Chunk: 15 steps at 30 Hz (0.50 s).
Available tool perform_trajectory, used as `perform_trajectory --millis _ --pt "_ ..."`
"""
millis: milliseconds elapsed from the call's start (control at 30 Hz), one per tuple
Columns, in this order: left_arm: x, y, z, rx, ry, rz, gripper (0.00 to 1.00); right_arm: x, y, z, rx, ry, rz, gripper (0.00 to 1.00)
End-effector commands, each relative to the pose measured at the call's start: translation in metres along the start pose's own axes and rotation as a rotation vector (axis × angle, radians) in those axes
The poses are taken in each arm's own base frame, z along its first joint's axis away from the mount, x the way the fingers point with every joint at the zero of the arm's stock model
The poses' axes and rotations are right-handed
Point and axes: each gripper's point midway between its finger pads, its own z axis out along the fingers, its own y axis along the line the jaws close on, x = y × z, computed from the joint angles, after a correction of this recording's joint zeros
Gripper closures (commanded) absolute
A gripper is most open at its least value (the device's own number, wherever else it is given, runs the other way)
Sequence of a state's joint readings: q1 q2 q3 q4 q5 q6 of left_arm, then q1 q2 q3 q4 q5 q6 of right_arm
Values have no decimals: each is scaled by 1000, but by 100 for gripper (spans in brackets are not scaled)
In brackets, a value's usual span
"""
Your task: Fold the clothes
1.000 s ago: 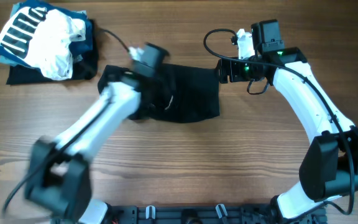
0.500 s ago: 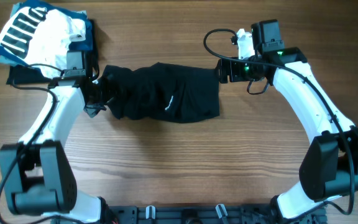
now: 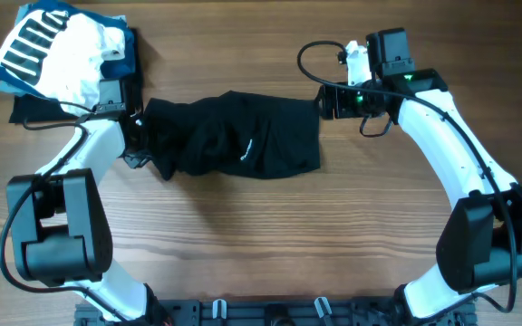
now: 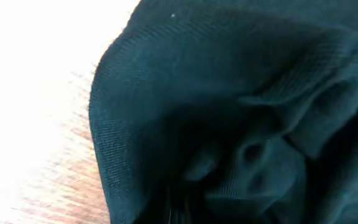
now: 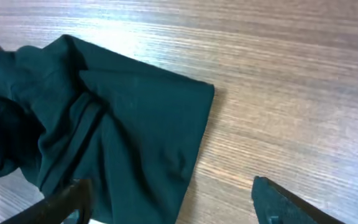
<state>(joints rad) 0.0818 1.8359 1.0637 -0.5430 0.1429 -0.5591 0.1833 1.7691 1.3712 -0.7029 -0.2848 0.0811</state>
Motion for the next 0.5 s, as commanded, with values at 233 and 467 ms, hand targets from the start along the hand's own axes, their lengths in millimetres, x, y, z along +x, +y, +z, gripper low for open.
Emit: perform_trajectory --millis 233,467 --pt "-10 6 -99 -64 -150 165 96 30 27 57 -238 112 48 96" --pt "-14 -51 -170 8 -272 368 96 73 15 119 -281 271 119 96"
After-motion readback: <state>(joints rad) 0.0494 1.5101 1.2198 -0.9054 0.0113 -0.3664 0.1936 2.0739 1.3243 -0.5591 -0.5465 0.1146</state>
